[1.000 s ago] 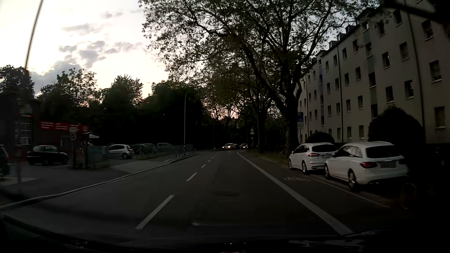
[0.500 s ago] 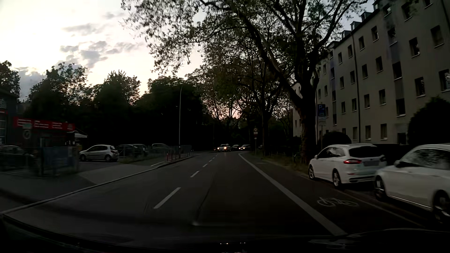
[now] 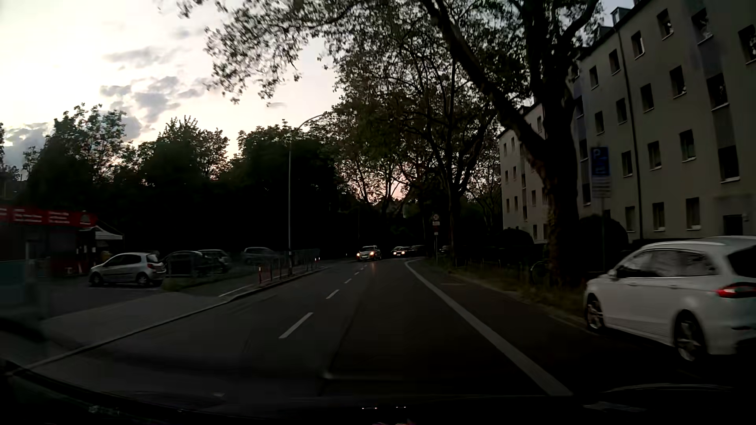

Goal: Follow the waypoints while adhering to traffic rules and regulations

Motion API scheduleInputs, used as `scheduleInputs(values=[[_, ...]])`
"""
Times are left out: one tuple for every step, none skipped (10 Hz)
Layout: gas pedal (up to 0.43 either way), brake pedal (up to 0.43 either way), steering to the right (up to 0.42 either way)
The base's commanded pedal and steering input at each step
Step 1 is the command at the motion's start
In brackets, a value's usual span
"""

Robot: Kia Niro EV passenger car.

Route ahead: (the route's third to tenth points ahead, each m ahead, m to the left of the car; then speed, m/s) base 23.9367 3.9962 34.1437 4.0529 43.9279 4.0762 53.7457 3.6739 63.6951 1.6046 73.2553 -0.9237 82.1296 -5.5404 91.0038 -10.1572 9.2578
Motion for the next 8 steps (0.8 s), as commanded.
scheduleInputs(values=[[0.087, 0.0, -0.006], [0.087, 0.0, -0.006], [0.087, 0.0, -0.005], [0.087, 0.0, -0.006], [0.087, 0.0, -0.008], [0.087, 0.0, -0.009], [0.087, 0.0, -0.009], [0.087, 0.0, -0.009]])
